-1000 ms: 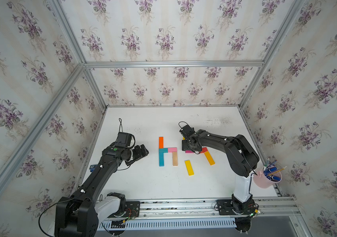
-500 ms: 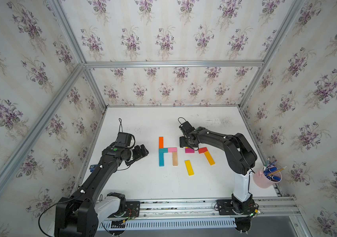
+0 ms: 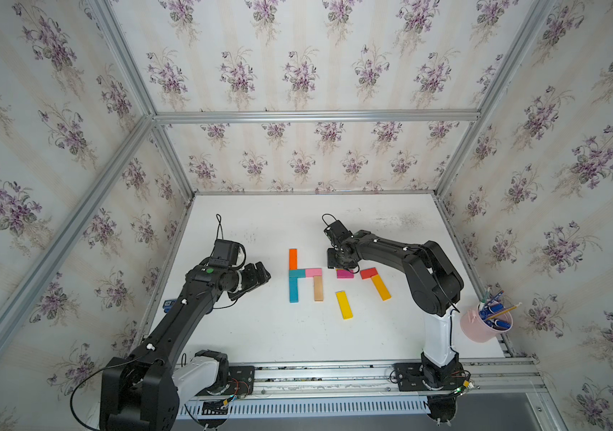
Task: Assemble the letter h with building blocks
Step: Assemble the building block at the center of the board.
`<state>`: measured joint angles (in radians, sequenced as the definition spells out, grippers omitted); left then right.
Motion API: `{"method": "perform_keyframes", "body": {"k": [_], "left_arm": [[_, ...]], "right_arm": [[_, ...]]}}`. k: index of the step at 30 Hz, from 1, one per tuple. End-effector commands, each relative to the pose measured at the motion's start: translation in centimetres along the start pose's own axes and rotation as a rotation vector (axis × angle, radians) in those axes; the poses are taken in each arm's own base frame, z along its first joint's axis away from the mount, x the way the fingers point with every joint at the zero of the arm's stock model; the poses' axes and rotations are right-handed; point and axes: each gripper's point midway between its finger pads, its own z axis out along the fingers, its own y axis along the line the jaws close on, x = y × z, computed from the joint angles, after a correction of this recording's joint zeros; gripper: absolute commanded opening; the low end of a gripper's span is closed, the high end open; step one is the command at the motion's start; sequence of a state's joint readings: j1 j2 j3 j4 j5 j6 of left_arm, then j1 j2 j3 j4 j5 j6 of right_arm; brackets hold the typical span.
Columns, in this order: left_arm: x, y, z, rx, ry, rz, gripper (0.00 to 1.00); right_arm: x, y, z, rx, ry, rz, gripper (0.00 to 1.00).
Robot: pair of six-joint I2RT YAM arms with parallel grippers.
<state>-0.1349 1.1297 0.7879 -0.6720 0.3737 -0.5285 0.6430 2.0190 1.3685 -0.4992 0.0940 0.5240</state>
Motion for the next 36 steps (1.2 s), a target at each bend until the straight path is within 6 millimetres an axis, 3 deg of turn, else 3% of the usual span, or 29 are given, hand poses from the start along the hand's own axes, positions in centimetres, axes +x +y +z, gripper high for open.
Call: {"method": "perform_keyframes", "body": {"k": [1,11,15,20,29,36], "left_arm": [[-0.4,-0.3,-0.2,0.009,-0.012,0.017,0.90],[-0.4,-0.3,-0.2,0.008,-0.015,0.019,0.90],[-0.3,-0.2,-0.2,0.006,-0.012,0.018,0.90],[-0.2,-0.2,-0.2,0.006,-0.012,0.017,0.90],[-0.1,-0.1,0.1,0.009,-0.008,0.014,0.90],[0.0,0.0,0.1,0.006,-0.009,0.013,0.90]], "right_arm": [[0.4,-0.7,0.2,0.038,0.014,0.016,0.56],[0.3,-1.5,-0.1,0.084,0.004,0.008,0.58],[0.1,-0.7,-1.1,0.026,-0.018,-0.017,0.78],[0.1,-1.2,-2.9,0.031,-0.047,-0.006,0.90],[2.6,-2.0,-2.6,0.003,-0.011,0.053,0.90],[3.5,-1.6,-1.8,-0.007,0.015,0.057,0.83]]}}
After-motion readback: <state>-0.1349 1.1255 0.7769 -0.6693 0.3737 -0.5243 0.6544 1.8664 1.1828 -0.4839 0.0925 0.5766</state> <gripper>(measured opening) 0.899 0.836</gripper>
